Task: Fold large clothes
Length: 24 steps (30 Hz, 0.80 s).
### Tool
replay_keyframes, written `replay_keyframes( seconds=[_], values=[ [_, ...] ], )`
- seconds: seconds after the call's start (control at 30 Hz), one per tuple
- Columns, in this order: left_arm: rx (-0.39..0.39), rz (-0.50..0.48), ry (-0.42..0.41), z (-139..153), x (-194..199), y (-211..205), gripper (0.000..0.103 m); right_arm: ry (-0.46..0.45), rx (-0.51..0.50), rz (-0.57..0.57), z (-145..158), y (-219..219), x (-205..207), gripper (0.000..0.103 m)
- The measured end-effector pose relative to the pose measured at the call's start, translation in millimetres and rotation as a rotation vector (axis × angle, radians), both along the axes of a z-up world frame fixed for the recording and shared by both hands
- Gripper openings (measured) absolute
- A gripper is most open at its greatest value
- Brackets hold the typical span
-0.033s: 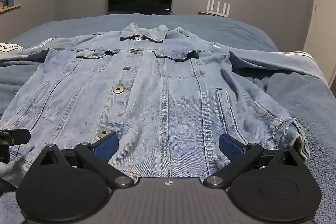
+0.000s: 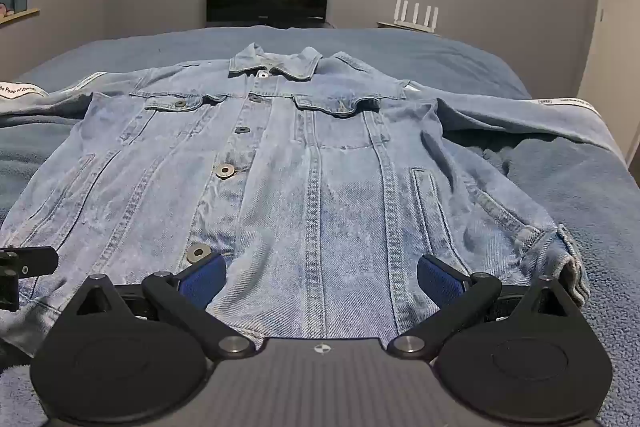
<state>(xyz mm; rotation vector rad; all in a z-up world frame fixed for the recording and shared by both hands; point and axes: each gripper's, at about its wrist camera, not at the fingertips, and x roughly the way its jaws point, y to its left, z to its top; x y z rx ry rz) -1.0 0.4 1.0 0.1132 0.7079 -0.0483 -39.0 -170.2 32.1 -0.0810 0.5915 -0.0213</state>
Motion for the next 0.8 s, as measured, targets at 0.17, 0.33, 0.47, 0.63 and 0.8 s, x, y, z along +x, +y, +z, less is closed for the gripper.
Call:
replay_keyframes(
  seconds=[0.17,0.33,0.47,0.63,0.8],
  values=[
    [-0.033,0.009,0.027,-6.6,2.3,5.0,0.103,-0.004,-0.001,-0.001,-0.8,0.4,-0.1,0.103],
    [-0.033,0.01,0.048,-4.7,4.6,4.2,0.103,-0.002,-0.002,-0.002,-1.3,0.0,-0.8,0.103],
    [-0.036,0.012,0.051,-5.0,5.0,4.5,0.103,0.0,-0.004,-0.001,-2.6,1.4,0.6,0.103],
    [-0.034,0.01,0.051,-5.7,5.0,4.6,0.103,0.001,-0.004,-0.001,-3.1,1.3,0.3,0.103],
    [-0.037,0.011,0.054,-8.2,4.7,5.8,0.103,0.002,-0.006,-0.001,-3.5,1.5,0.8,0.103]
  ],
)
